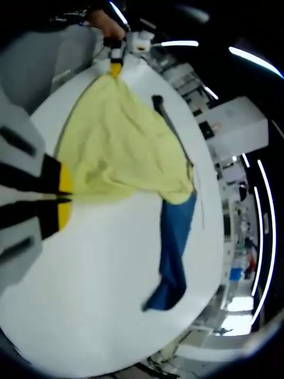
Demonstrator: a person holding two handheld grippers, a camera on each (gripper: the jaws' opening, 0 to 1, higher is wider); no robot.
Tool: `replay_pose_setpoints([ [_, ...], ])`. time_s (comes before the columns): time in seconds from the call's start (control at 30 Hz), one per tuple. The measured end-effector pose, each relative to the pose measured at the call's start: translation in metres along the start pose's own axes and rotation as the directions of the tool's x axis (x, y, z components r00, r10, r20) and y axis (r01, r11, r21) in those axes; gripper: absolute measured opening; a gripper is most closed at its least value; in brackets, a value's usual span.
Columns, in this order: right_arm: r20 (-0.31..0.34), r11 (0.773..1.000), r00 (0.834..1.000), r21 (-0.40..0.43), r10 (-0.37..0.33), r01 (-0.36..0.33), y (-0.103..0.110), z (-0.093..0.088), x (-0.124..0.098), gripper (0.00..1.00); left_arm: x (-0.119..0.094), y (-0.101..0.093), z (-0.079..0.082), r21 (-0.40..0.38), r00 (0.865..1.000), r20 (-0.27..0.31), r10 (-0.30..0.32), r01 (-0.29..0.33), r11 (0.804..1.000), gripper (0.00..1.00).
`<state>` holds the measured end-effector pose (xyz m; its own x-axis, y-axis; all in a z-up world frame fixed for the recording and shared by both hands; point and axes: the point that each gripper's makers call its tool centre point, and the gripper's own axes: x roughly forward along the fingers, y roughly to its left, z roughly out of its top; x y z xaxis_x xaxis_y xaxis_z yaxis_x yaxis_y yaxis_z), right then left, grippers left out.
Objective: Fold the garment on the visible template until the final outline fits inside the template.
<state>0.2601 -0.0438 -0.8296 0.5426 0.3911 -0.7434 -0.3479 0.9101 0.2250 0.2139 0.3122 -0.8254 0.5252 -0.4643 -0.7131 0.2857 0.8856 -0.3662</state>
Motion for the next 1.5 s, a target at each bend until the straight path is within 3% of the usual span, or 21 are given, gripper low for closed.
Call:
replay_pose_setpoints([
  [0.3,-0.037,0.999,0.999,0.041,0.008,-0.007,0.008,-0.027,0.001,0.00,-0.001,0.012,-0.013,0.014,0.998,-0.039,0.042,-0.042,0.999,0.00],
  [0.6,-0.055,1.000,0.998,0.025,-0.010,0.011,0.012,-0.036,-0.002,0.00,0.001,0.013,-0.023,0.012,0.996,-0.069,0.052,-0.052,0.999,0.00],
  [1.03,-0.091,0.999,0.996,-0.042,0.007,-0.011,0.009,-0.040,-0.001,0.00,-0.001,0.012,-0.032,0.005,0.993,-0.068,0.096,-0.095,0.995,0.02],
  [1.13,-0.098,0.999,0.995,-0.043,0.003,-0.007,0.009,-0.040,-0.005,0.07,-0.004,0.013,-0.032,0.016,0.993,-0.065,0.100,-0.099,0.995,0.07],
  [1.27,-0.097,1.000,0.995,-0.024,0.017,-0.020,0.007,-0.035,-0.008,0.21,-0.006,0.014,-0.030,0.028,0.994,-0.056,0.098,-0.096,0.995,0.21],
  [1.5,-0.030,0.998,0.999,-0.036,0.042,-0.043,0.012,-0.009,-0.013,0.40,-0.010,0.011,-0.009,0.105,0.996,0.025,0.089,-0.091,0.990,0.46],
])
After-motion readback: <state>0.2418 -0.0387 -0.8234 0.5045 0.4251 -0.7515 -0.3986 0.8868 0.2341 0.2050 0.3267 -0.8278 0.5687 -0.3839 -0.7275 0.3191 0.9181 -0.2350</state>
